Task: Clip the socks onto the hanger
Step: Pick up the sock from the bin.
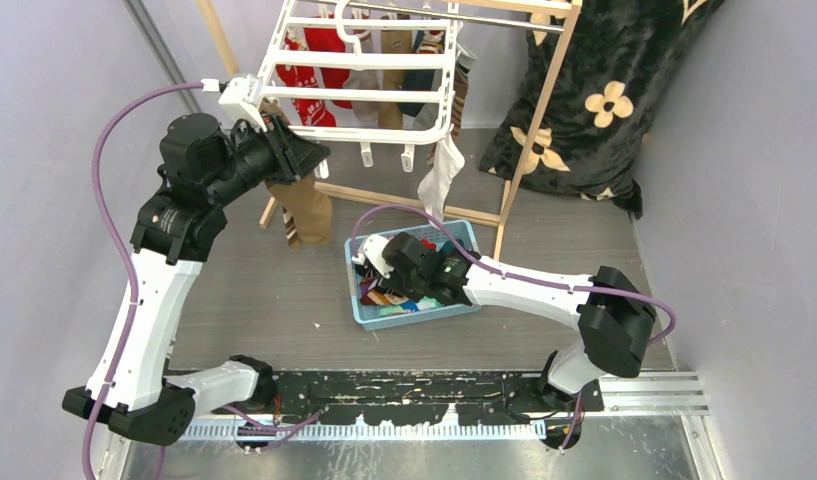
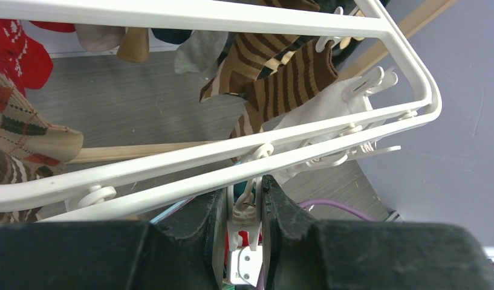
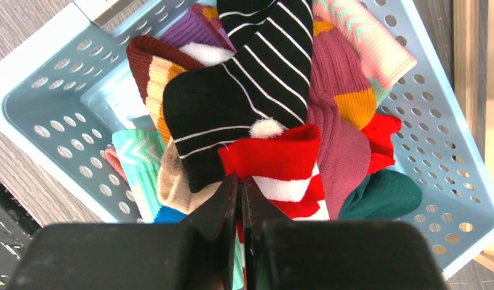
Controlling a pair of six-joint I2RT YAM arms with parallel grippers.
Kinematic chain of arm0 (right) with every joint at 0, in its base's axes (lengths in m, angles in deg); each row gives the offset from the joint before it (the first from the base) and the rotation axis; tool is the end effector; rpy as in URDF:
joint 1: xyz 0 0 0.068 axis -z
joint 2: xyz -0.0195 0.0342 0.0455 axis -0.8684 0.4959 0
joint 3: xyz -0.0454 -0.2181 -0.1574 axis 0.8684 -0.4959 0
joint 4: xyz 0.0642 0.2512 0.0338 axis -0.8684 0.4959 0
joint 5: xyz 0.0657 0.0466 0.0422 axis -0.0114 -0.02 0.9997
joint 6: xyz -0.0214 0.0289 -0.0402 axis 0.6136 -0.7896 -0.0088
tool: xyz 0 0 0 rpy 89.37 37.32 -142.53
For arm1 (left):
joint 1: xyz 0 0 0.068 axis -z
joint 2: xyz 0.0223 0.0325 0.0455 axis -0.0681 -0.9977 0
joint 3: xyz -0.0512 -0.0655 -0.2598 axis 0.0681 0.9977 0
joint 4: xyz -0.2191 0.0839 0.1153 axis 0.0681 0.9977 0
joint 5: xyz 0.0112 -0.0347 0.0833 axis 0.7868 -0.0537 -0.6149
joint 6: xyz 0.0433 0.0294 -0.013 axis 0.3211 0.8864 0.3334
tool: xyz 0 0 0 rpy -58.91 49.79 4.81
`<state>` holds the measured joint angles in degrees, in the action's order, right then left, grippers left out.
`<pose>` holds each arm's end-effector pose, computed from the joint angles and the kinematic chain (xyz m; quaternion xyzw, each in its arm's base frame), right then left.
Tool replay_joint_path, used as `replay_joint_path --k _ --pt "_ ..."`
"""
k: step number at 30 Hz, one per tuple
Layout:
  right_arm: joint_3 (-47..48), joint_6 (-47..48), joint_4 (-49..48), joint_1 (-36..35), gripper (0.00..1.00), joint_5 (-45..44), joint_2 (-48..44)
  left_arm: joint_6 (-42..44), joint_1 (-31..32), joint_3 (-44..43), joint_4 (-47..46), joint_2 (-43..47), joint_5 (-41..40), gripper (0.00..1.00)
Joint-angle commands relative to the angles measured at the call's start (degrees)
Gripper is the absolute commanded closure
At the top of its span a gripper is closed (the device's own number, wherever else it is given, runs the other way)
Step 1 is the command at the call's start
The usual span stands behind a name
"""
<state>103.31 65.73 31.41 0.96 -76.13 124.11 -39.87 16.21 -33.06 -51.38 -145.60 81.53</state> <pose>0.1694 0.2752 0.2353 -0.5263 0.7789 0.0700 0.3338 0.1947 -0.0821 0.5001 0.0514 0.7571 -0.3545 0.5463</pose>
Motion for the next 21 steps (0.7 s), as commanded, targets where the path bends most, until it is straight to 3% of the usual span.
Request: replay_joint_path --k 1,11,14,21 --pt "1.0 -0.8 -5.0 -0.5 0.95 -1.0 -3.6 1.6 -0.1 0.0 2.8 0.7 2.4 0.91" --pt "-2.1 -5.6 -16.0 -0.7 0.99 0.1 -22.5 1.4 -0.1 0.2 3.4 1.0 2.0 0.91" --pt "-5.5 -6.7 -25.6 -1.2 0.99 -0.2 -27.0 0.9 -0.1 -0.1 3.0 1.0 1.9 0.91" --pt "-7.0 -10.1 -39.1 -2.6 0.99 -3.9 -27.9 -0.5 0.0 0.2 2.2 1.2 2.0 0.92"
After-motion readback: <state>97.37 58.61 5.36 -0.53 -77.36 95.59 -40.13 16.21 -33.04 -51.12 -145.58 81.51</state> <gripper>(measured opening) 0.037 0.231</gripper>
